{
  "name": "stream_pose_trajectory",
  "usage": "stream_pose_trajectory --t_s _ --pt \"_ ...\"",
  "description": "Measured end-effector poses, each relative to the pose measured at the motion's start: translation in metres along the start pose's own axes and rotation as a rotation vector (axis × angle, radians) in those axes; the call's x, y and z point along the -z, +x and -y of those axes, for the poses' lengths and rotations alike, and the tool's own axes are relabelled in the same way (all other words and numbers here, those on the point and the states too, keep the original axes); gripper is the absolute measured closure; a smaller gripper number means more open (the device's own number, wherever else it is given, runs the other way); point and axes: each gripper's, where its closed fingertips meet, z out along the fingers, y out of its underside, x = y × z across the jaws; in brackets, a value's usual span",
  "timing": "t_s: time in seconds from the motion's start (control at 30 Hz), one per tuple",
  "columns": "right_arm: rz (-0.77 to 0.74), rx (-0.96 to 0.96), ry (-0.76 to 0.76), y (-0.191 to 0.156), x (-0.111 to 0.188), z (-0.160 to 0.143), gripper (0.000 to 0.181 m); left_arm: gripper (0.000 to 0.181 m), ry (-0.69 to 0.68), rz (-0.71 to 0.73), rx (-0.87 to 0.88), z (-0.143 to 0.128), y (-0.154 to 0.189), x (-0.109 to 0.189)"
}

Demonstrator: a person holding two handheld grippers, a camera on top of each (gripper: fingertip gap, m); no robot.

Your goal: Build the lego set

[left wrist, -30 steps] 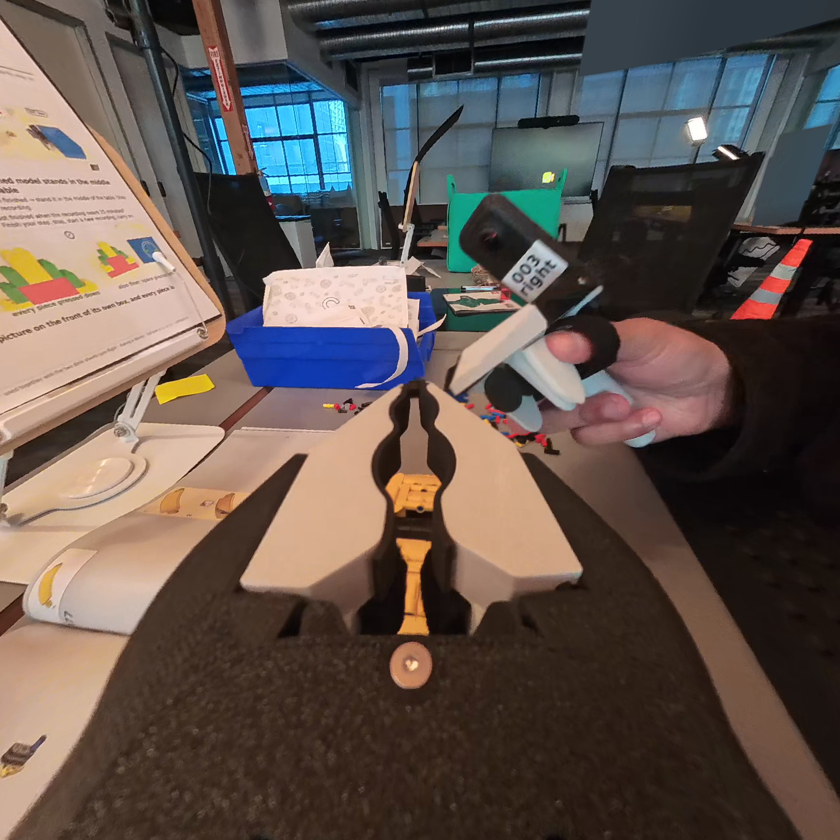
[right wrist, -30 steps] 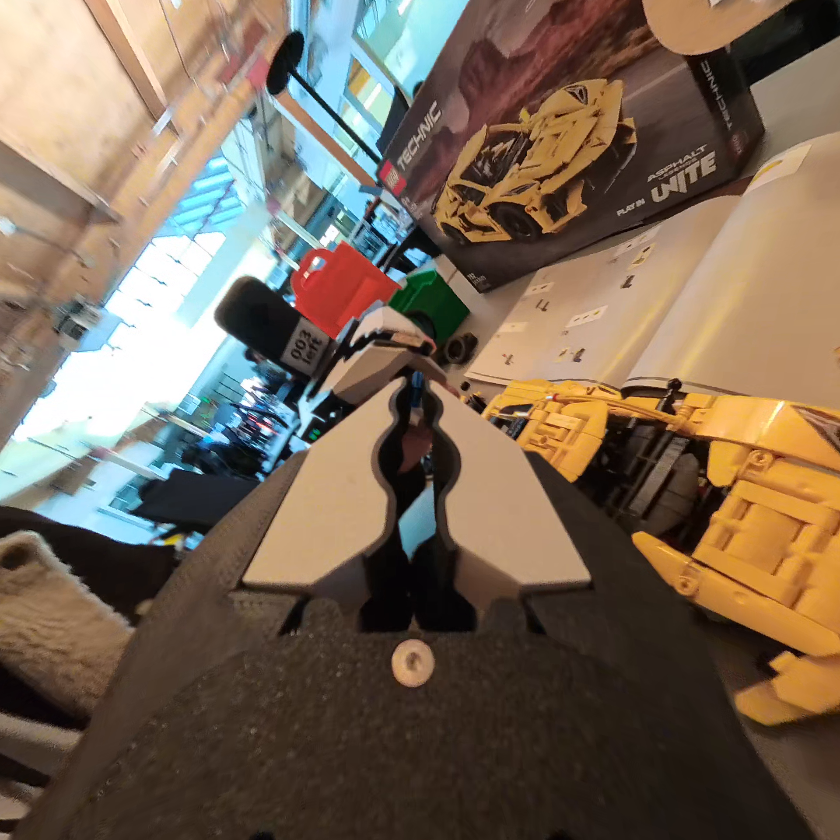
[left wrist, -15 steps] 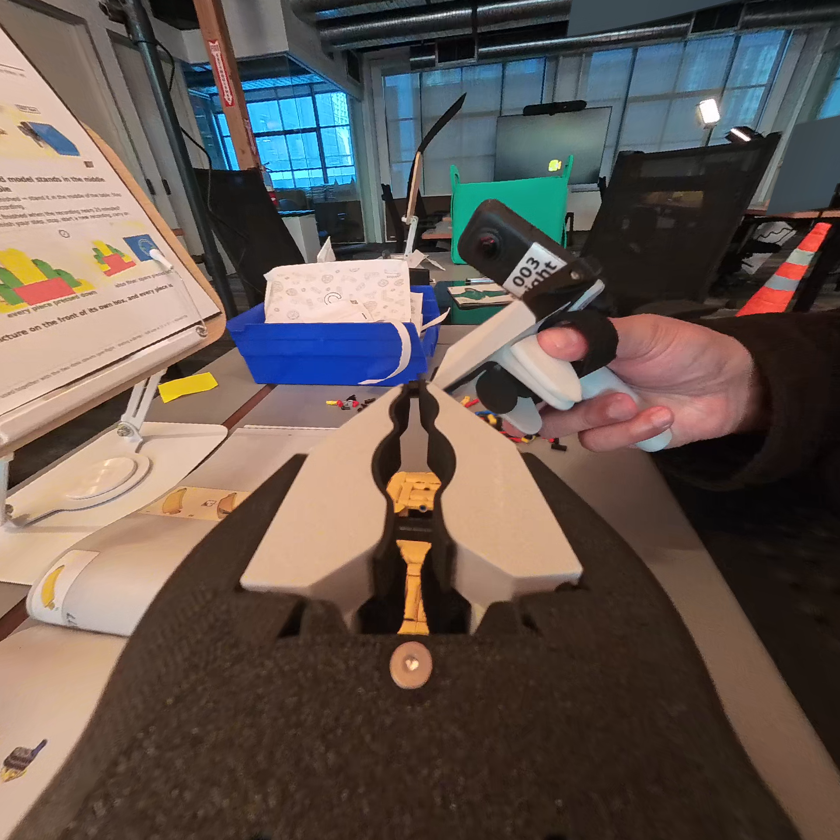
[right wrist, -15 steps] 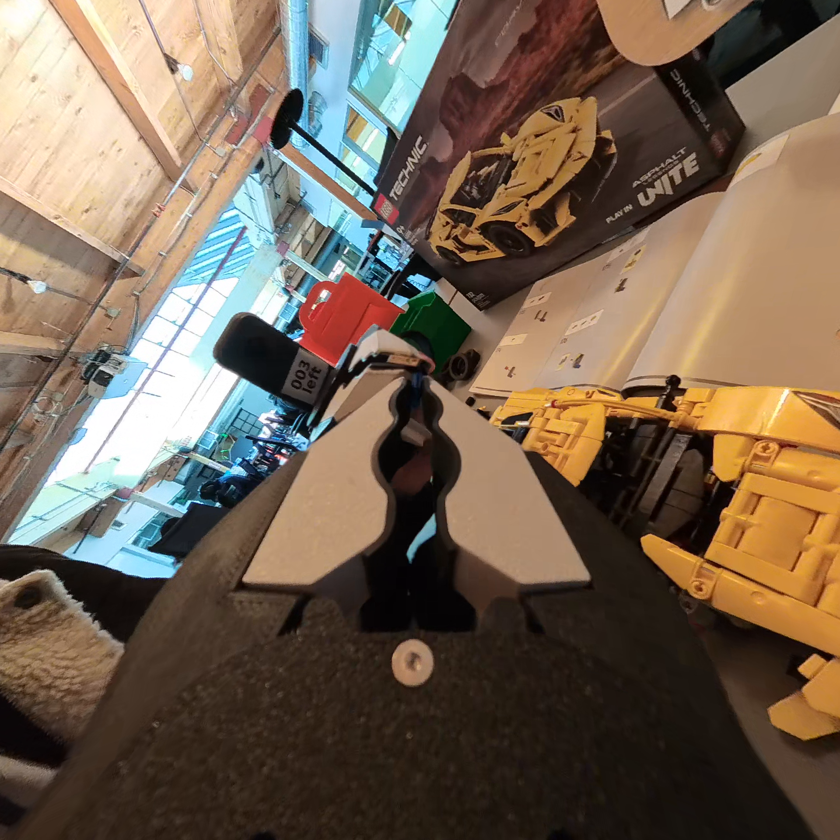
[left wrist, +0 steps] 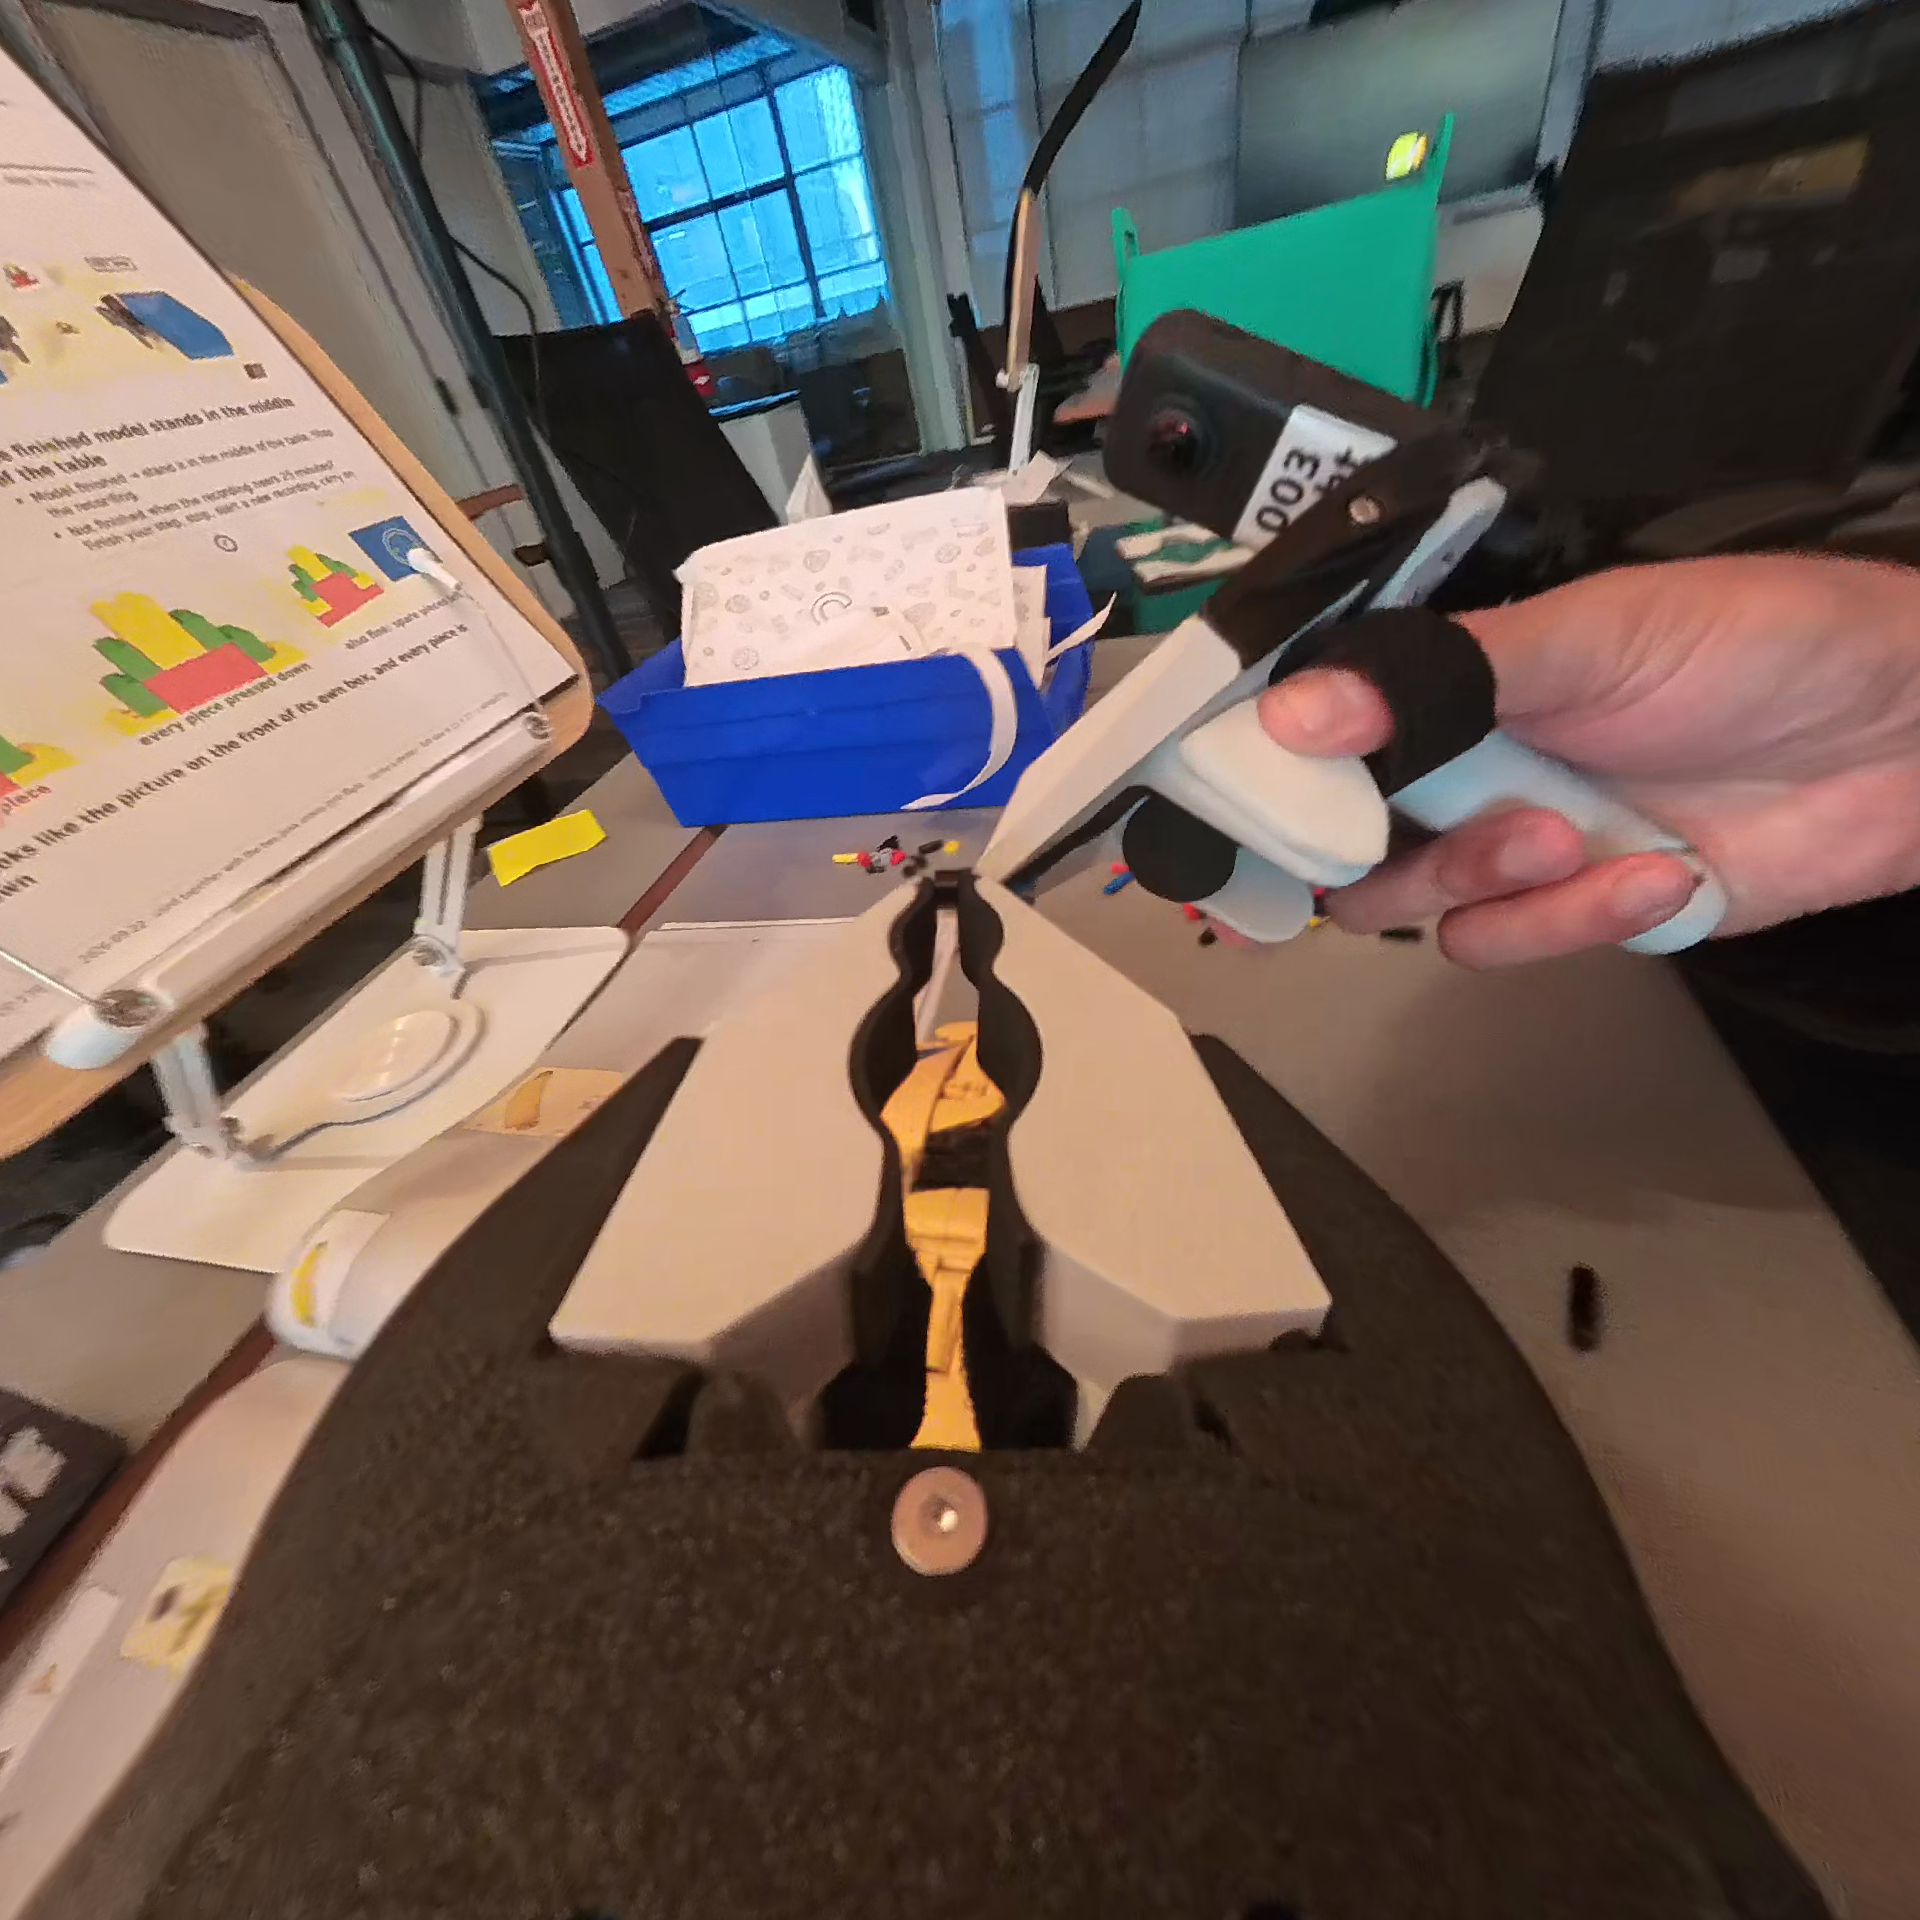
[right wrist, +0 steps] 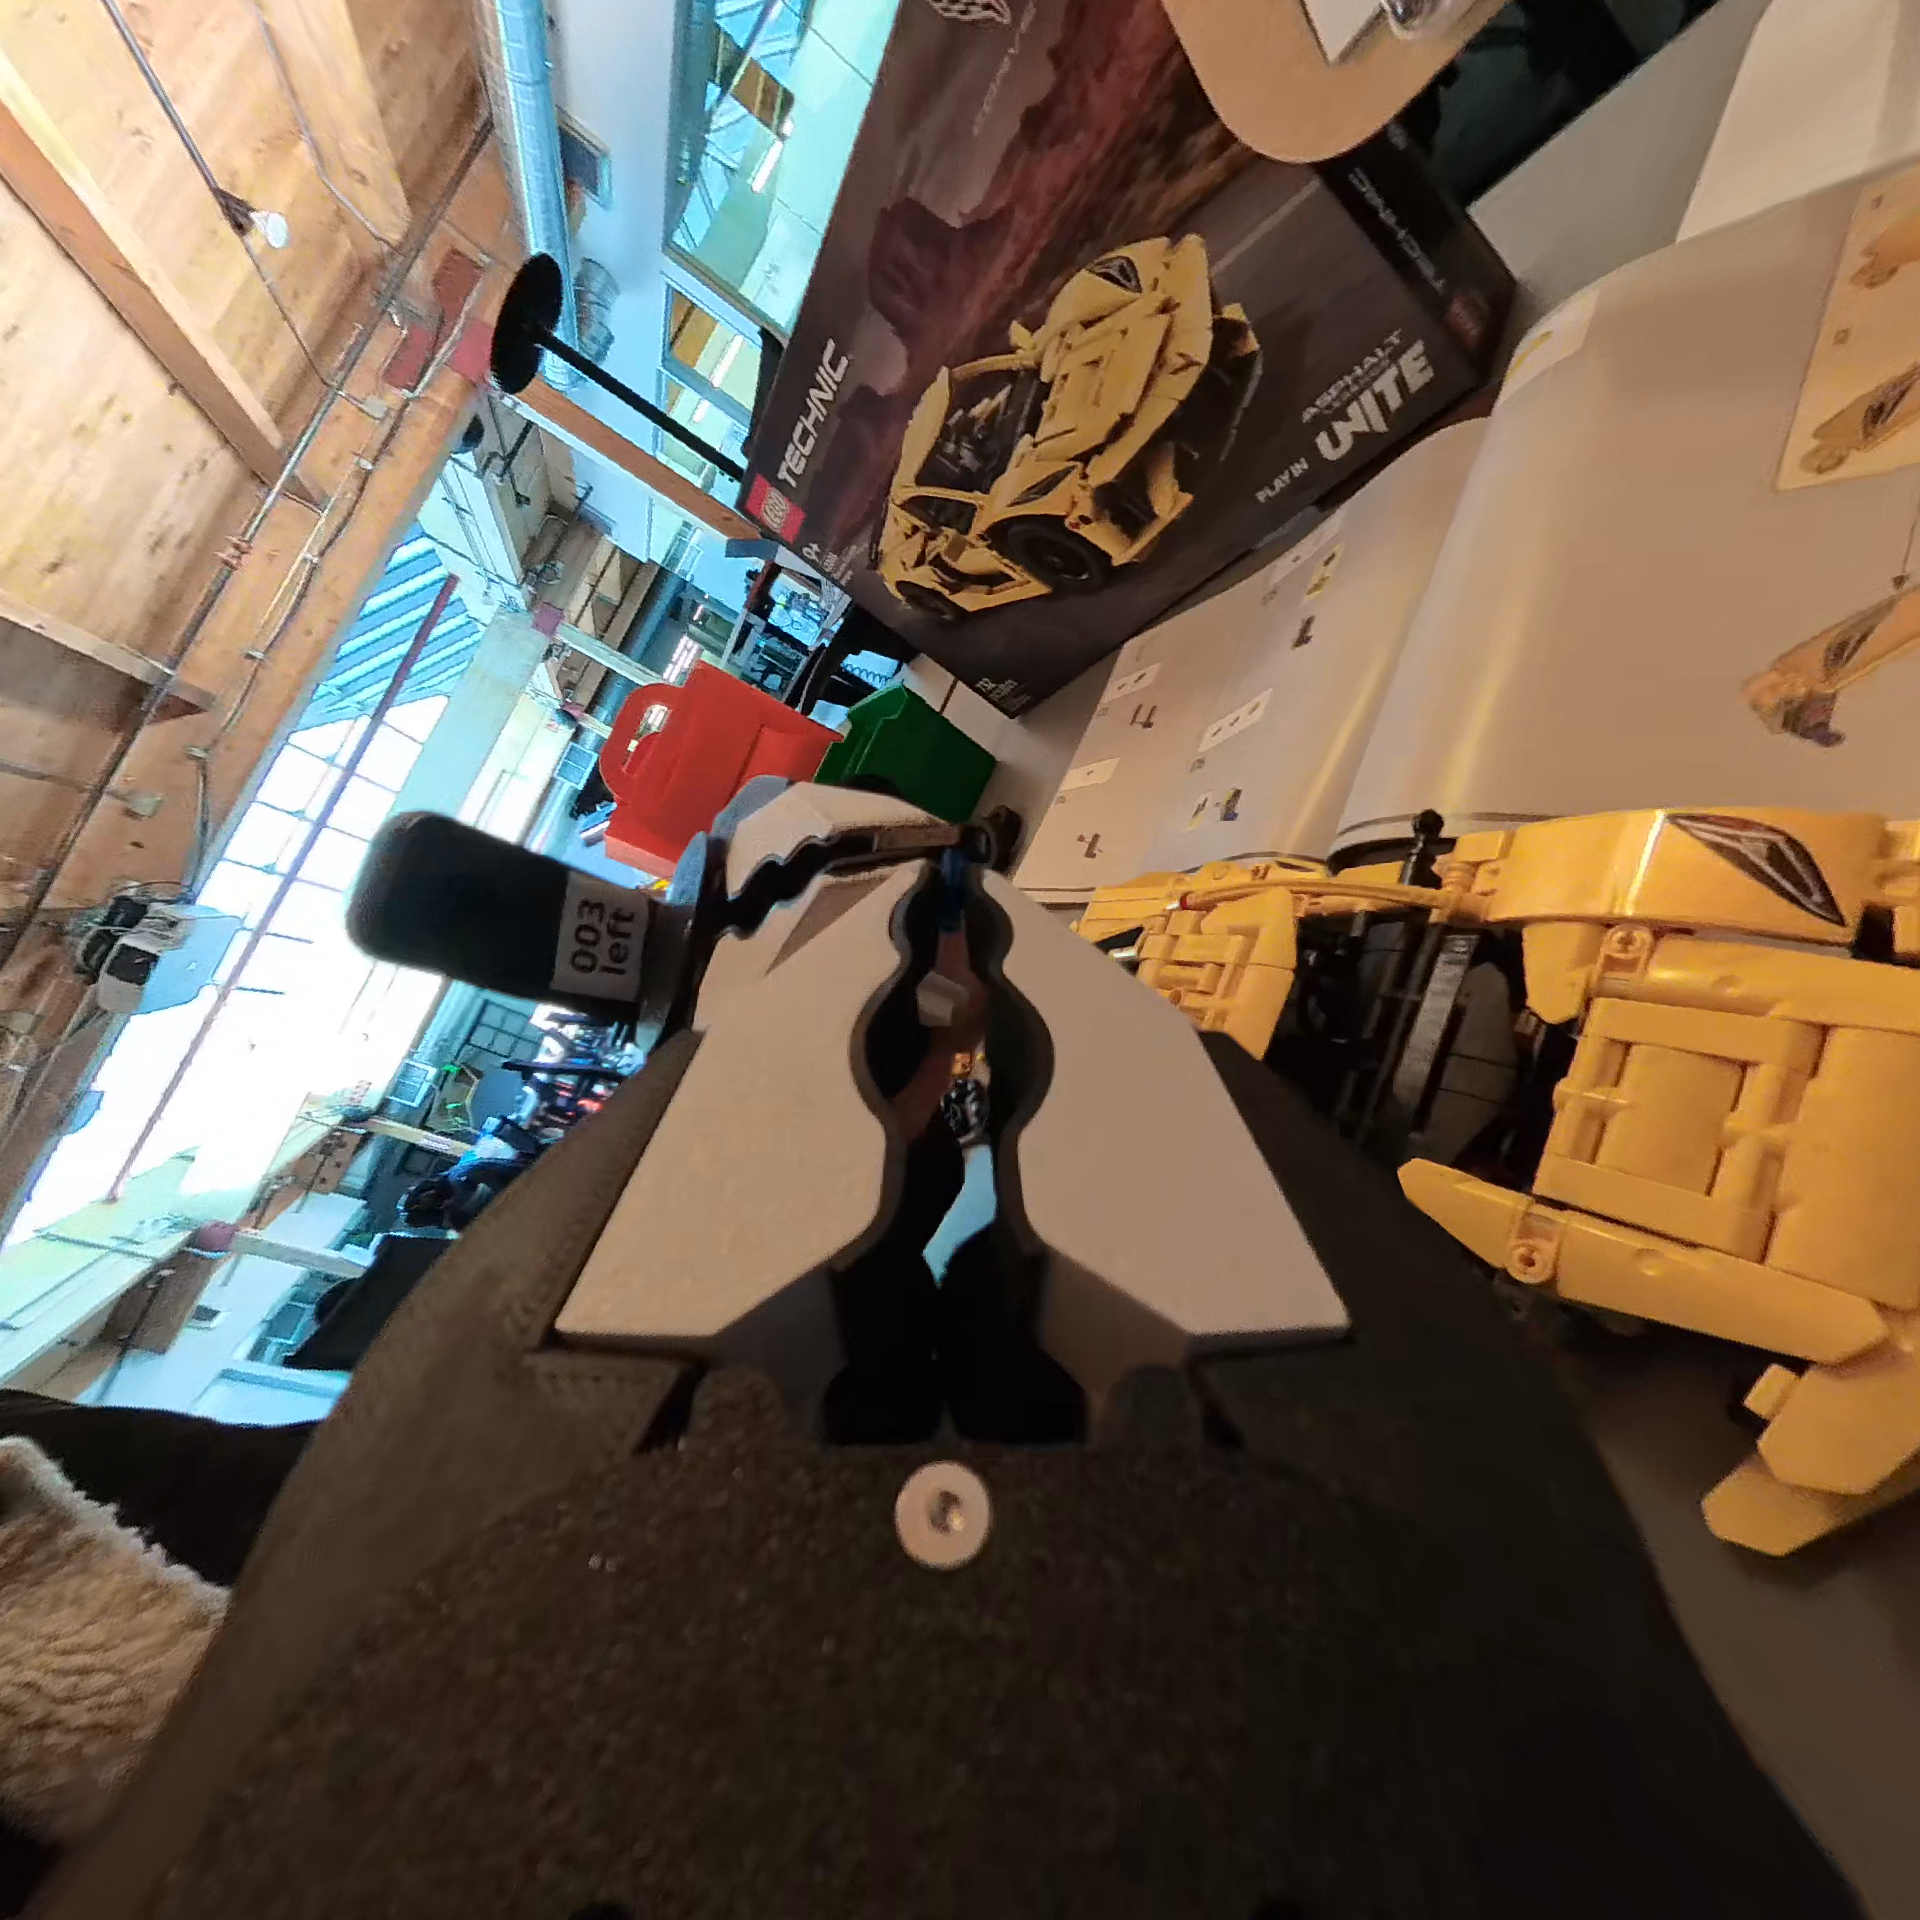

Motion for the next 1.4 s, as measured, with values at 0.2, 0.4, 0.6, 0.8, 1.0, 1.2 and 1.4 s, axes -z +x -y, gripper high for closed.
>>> stream_pose_trajectory --t_s 0.2,0.4,0.6,0.8,1.0,1.2,1.4 --pt "0.123 -0.212 0.003 0.001 0.001 -0.001 0.178 0.178 -0.030 0.028 -0.071 -0.001 0.001 -0.002" --pt "0.205 -0.327 0.009 0.001 0.002 0.001 0.179 0.178 -0.031 0.019 -0.056 -0.001 0.002 -0.002" --pt "0.144 -0.201 -0.003 0.001 0.003 0.002 0.179 0.178 -0.014 -0.015 0.036 0.000 0.002 -0.001" --pt "0.147 -0.236 -0.007 0.005 0.001 0.001 0.179 0.178 -0.024 -0.014 0.063 -0.003 0.001 -0.003" --pt "0.105 -0.205 0.000 0.010 0.004 0.001 0.179 0.178 -0.041 -0.017 0.076 -0.007 0.003 -0.006" --pt "0.067 -0.188 0.040 0.014 0.005 0.007 0.179 0.178 -0.093 0.085 -0.029 -0.007 0.000 -0.013" --pt "0.070 -0.166 0.050 0.012 0.006 0.008 0.179 0.178 -0.077 0.070 0.038 -0.004 0.001 -0.013"
